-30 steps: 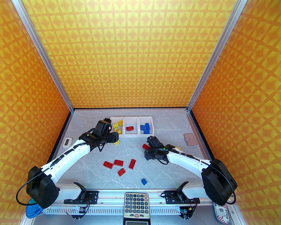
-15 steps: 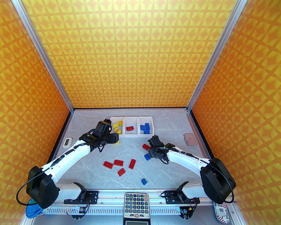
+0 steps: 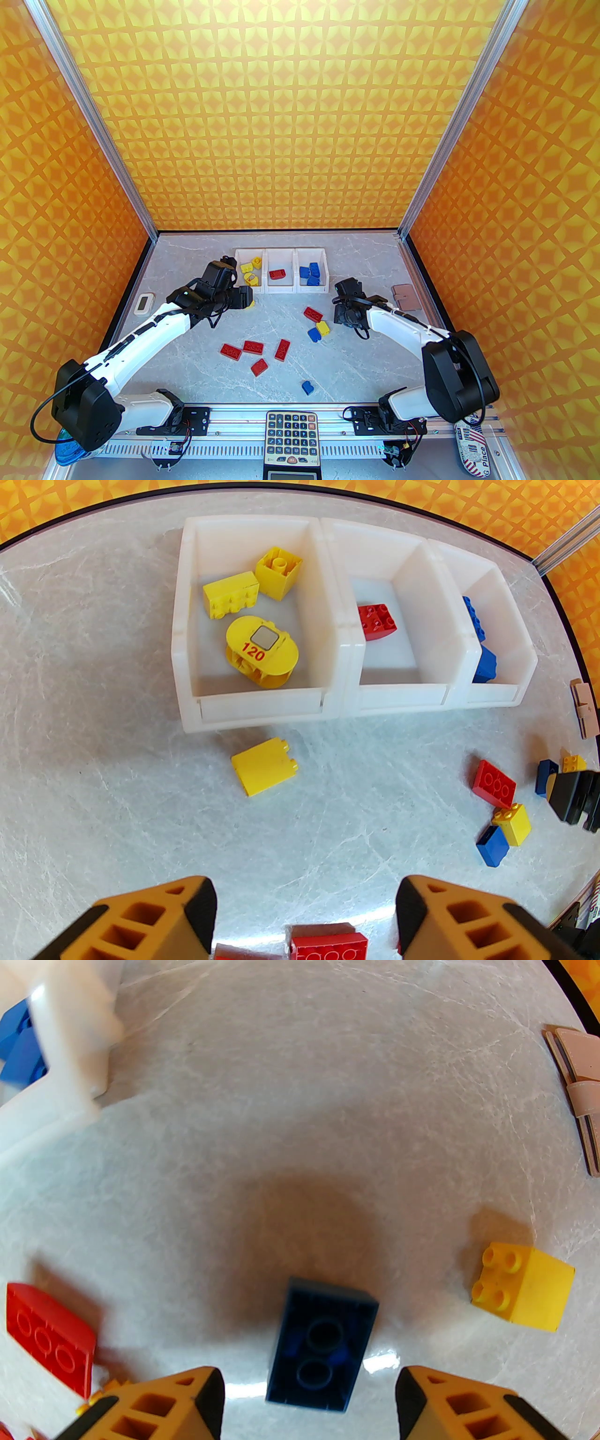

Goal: Sort the legos into containers by color

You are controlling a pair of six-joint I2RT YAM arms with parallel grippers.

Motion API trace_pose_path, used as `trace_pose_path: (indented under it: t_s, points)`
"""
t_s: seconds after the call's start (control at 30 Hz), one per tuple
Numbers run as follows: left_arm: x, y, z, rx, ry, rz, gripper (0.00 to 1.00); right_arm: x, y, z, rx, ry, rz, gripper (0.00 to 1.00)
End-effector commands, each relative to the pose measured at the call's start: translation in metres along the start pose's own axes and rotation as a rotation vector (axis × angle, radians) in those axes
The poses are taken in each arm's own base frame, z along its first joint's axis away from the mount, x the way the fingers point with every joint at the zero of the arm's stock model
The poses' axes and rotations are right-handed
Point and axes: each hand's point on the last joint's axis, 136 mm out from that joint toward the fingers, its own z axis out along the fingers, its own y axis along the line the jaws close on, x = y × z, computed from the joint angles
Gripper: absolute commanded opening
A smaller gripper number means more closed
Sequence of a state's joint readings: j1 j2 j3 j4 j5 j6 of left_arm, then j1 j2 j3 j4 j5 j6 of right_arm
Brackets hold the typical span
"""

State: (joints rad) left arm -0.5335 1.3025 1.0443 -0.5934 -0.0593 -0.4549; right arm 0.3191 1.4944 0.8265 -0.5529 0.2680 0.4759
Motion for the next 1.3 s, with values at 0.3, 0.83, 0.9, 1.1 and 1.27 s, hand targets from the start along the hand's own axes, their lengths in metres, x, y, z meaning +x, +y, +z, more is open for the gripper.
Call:
trace_pose_path:
  t_s: [0.3, 0.83, 0.9, 1.1, 1.27]
  points:
    - [0.008, -0.003, -0.011, 0.033, -0.008, -0.012, 0.68, -0.001, 0.011, 0.021, -0.080, 0.046, 0.048, 0.55]
    - [0.013, -0.002, -0.018, 0.040, -0.013, -0.023, 0.66, -0.009, 0.020, 0.009, -0.144, 0.032, -0.020, 0.30]
    - [0.012, -0.002, -0.020, 0.043, -0.017, -0.025, 0.66, -0.015, 0.021, 0.002, -0.153, 0.014, -0.025, 0.30]
    - [0.012, -0.005, -0.025, 0.049, -0.021, -0.020, 0.66, -0.045, 0.030, -0.024, -0.194, -0.053, -0.045, 0.30]
    - [0.014, -0.006, -0.027, 0.053, -0.020, -0.024, 0.65, -0.080, 0.050, -0.048, -0.280, -0.120, -0.054, 0.30]
